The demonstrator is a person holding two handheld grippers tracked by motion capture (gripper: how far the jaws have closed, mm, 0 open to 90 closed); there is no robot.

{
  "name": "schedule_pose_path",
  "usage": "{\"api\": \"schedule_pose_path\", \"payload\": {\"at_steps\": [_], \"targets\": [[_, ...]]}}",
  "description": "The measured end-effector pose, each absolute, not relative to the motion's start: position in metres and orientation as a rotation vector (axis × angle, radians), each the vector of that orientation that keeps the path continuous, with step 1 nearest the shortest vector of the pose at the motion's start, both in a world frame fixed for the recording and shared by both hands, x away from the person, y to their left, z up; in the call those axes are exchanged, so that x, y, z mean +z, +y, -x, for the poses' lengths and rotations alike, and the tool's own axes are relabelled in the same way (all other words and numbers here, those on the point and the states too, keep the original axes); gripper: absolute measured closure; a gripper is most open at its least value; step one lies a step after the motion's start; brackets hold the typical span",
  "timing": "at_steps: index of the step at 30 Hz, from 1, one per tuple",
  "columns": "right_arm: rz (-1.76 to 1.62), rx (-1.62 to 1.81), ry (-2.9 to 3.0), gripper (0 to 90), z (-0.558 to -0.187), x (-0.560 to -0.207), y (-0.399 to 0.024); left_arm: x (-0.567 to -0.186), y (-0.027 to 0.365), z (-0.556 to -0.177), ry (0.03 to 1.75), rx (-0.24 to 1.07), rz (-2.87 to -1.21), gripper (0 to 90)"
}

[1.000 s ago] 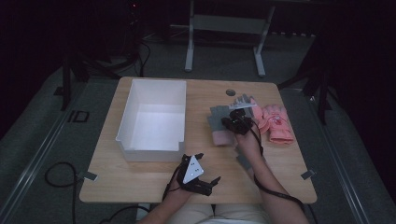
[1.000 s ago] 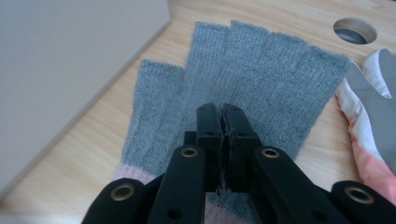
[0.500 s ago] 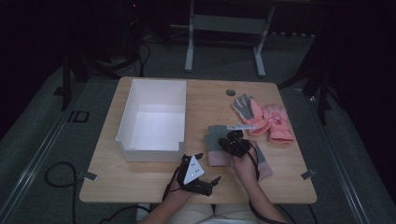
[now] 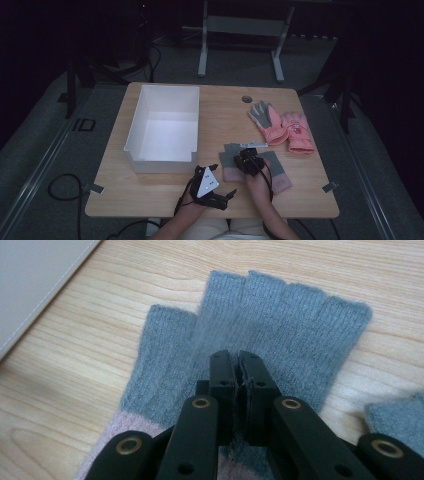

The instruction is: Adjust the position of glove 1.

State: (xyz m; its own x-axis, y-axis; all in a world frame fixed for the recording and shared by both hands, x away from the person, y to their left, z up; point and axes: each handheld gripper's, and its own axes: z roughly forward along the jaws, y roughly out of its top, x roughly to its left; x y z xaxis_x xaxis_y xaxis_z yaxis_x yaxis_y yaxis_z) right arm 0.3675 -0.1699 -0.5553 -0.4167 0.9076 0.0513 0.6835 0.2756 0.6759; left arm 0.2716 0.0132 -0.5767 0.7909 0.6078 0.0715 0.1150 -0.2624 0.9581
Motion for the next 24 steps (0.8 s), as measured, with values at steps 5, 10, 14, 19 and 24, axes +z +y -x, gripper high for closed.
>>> {"api": "schedule_pose_path", "payload": {"at_steps": [5, 10, 14, 19, 24], "targets": [[-1.434, 0.934, 2.207, 74.3, -0.368, -0.549, -0.175, -0.577, 0.013, -0.272, 0.556, 0.517, -1.8, 0.0], [-1.305, 1.032, 2.215, 67.6, -0.367, -0.528, -0.189, -0.577, 0.013, -0.272, 0.555, 0.514, -1.801, 0.0], [-1.252, 1.042, 2.225, 67.9, -0.369, -0.516, -0.206, -0.577, 0.012, -0.271, 0.55, 0.516, -1.801, 0.0], [-1.162, 1.038, 2.277, 69.7, -0.368, -0.501, -0.24, -0.577, 0.012, -0.272, 0.549, 0.515, -1.803, 0.0], [-1.077, 1.001, 2.342, 69.3, -0.36, -0.499, -0.269, -0.577, 0.012, -0.271, 0.547, 0.519, -1.808, 0.0]]}}
